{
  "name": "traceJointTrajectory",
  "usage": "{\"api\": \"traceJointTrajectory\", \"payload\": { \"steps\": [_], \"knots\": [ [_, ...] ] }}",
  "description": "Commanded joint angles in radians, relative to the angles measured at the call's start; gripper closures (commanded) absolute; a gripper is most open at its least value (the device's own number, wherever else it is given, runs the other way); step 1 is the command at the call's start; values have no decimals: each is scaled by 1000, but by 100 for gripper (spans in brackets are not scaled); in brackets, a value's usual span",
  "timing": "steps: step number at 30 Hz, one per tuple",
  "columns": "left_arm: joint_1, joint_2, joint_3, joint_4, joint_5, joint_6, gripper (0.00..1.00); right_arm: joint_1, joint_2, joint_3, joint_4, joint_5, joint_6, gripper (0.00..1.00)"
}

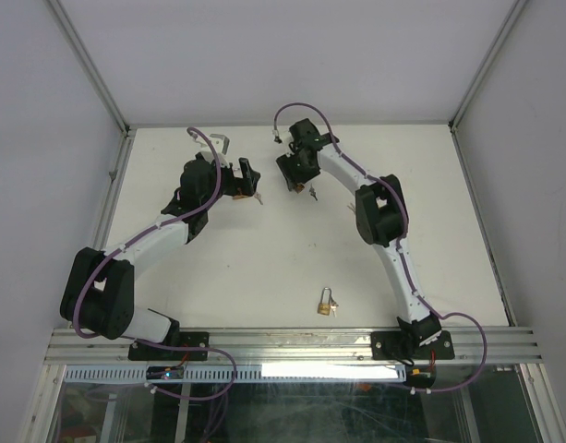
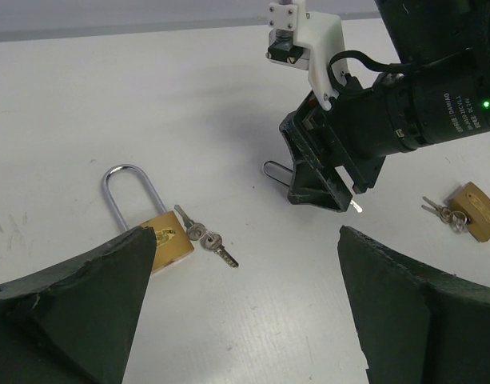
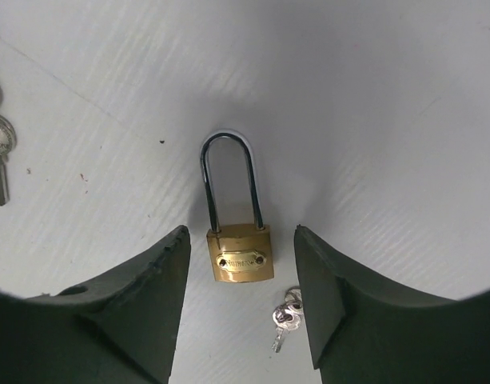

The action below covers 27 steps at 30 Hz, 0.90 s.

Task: Unlock with the key
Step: Pick up the key from the center of the board.

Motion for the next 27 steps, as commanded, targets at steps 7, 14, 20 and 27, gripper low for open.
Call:
{"api": "traceJointTrajectory", "payload": {
  "steps": [7, 14, 20, 27],
  "knots": [
    [13, -16, 22, 55, 24, -4, 1, -3, -54, 12, -89, 29, 6, 41],
    [13, -18, 17, 58, 27, -6, 1, -18, -158, -16, -48, 4, 55, 43],
    [13, -19, 10, 64, 28, -9, 1, -32, -208, -104, -30, 81, 69, 63],
    [12, -16, 16, 67, 33, -8, 1, -26, -159, -95, -72, 108, 76, 64]
  ]
}}
